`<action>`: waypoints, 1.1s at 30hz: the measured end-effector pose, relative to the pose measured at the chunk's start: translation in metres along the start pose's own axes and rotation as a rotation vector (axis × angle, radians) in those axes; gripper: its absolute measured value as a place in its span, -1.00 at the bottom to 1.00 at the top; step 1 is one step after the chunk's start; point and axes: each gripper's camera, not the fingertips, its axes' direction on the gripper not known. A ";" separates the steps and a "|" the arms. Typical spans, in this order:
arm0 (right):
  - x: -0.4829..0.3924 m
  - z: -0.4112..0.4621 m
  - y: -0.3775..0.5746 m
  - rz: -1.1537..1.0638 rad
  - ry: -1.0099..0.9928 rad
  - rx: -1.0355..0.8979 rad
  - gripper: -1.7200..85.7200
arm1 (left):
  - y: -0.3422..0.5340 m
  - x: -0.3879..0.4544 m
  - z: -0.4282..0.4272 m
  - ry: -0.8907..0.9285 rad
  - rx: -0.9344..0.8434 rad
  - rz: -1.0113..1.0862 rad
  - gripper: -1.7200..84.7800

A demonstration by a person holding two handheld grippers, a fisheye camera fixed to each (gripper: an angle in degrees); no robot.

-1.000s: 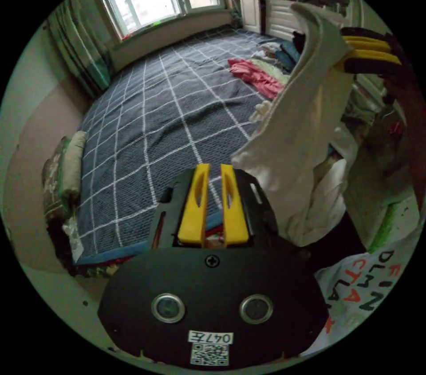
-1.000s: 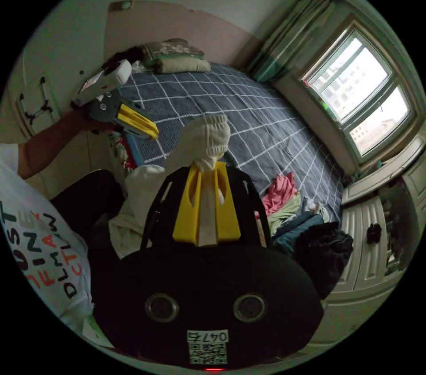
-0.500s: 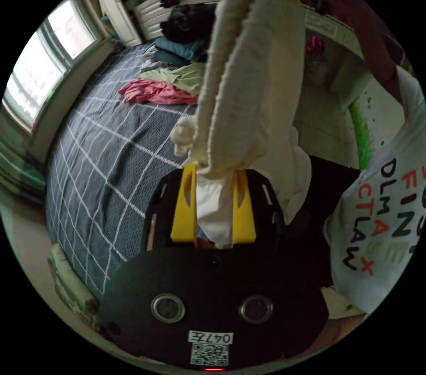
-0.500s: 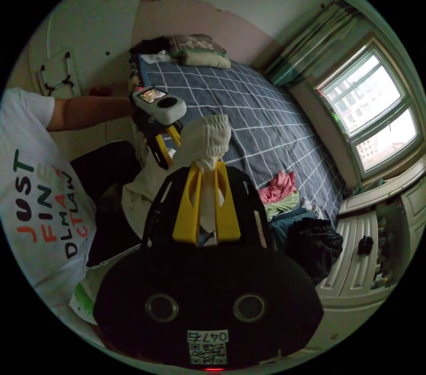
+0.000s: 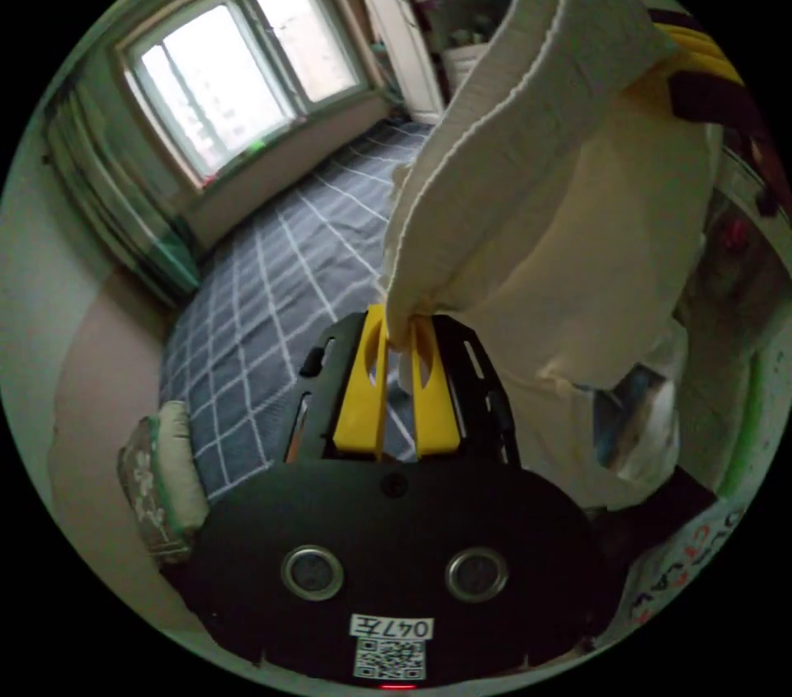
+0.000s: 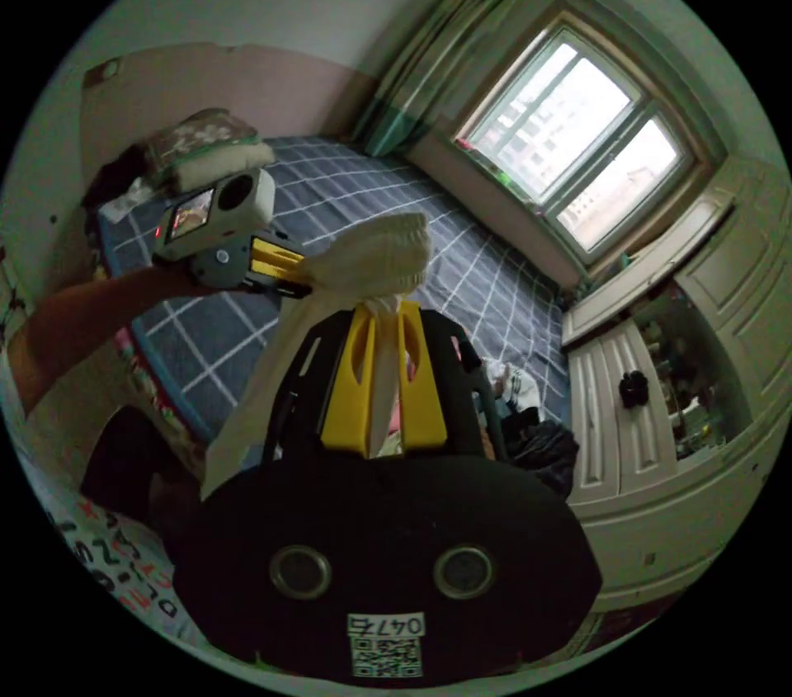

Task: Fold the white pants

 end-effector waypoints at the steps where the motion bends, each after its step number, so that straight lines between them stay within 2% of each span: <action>1: 0.001 0.000 -0.010 0.005 0.014 0.011 -0.94 | -0.009 -0.027 -0.005 -0.032 0.051 -0.073 -0.88; 5: -0.020 0.015 -0.068 -0.009 0.071 0.061 -0.94 | -0.002 -0.103 -0.004 -0.037 0.117 -0.224 -0.86; 8: -0.063 0.049 -0.096 -0.032 0.021 0.070 -0.94 | 0.036 -0.142 0.029 -0.069 0.022 -0.228 -0.80; 10: -0.099 0.078 -0.108 -0.053 -0.030 0.061 -0.94 | 0.088 -0.174 0.066 -0.033 -0.113 -0.263 -0.70; 13: -0.162 0.128 -0.120 -0.076 -0.175 0.026 -0.94 | 0.175 -0.214 0.089 0.014 -0.250 -0.324 -0.66; 15: -0.218 0.168 -0.122 -0.097 -0.298 -0.015 -0.94 | 0.236 -0.240 0.077 -0.019 -0.248 -0.420 -0.71; 19: -0.313 0.211 -0.111 -0.152 -0.455 -0.063 -0.94 | 0.349 -0.272 0.023 0.055 -0.267 -0.539 -0.67; 24: -0.423 0.221 -0.071 -0.233 -0.656 -0.101 -0.89 | 0.401 -0.252 -0.020 0.042 -0.332 -0.560 -0.64; 27: -0.429 0.210 -0.048 -0.227 -0.755 -0.066 -0.85 | 0.397 -0.234 -0.019 0.087 -0.342 -0.567 -0.61; 33: -0.349 0.201 0.017 -0.159 -0.679 -0.003 -0.80 | 0.369 -0.191 0.047 0.022 -0.520 -0.520 -0.46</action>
